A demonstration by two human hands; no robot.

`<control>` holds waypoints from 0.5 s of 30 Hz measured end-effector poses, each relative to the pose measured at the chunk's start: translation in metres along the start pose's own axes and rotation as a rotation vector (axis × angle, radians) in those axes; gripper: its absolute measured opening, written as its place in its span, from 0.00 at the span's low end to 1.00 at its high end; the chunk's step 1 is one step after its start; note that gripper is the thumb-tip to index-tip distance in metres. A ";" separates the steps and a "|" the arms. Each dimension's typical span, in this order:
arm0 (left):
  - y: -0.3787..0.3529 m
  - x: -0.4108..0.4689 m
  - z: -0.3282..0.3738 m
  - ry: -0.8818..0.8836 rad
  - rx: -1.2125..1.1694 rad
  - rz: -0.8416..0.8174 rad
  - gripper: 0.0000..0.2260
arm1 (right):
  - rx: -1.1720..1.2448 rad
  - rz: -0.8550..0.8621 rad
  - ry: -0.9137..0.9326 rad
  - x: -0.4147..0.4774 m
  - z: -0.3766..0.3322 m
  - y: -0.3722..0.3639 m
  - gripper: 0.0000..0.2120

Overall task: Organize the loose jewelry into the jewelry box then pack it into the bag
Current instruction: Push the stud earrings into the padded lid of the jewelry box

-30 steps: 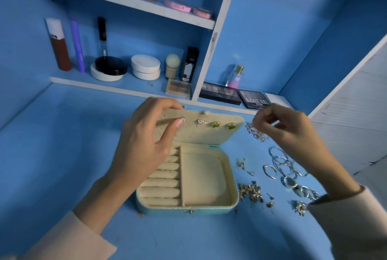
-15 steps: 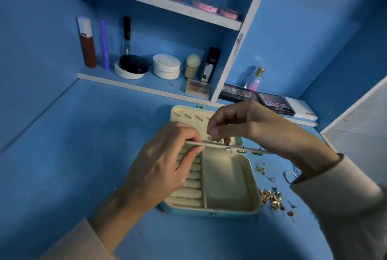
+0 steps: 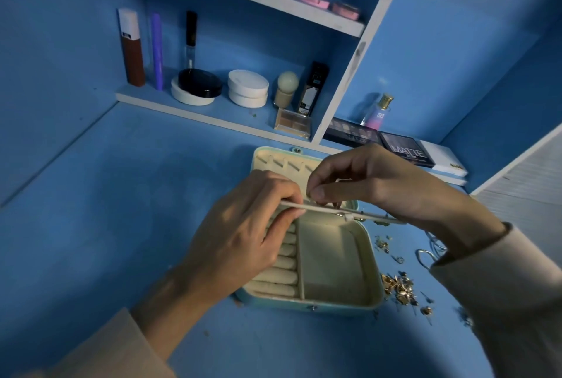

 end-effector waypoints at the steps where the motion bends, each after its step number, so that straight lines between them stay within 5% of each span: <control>1: 0.000 0.000 0.000 0.000 0.002 0.000 0.05 | -0.007 -0.002 0.002 0.000 0.000 0.000 0.03; 15: -0.001 0.001 0.002 -0.012 0.030 -0.005 0.05 | 0.035 -0.072 0.052 0.001 -0.004 -0.005 0.04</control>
Point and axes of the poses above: each hand's wrist, its own x-axis towards the middle knuckle, its own y-axis out of the back of the hand, z = x × y, the point moved 9 cm from there along x, towards the middle knuckle, and after that the axes turned 4 degrees about -y, right-handed, at the moved point
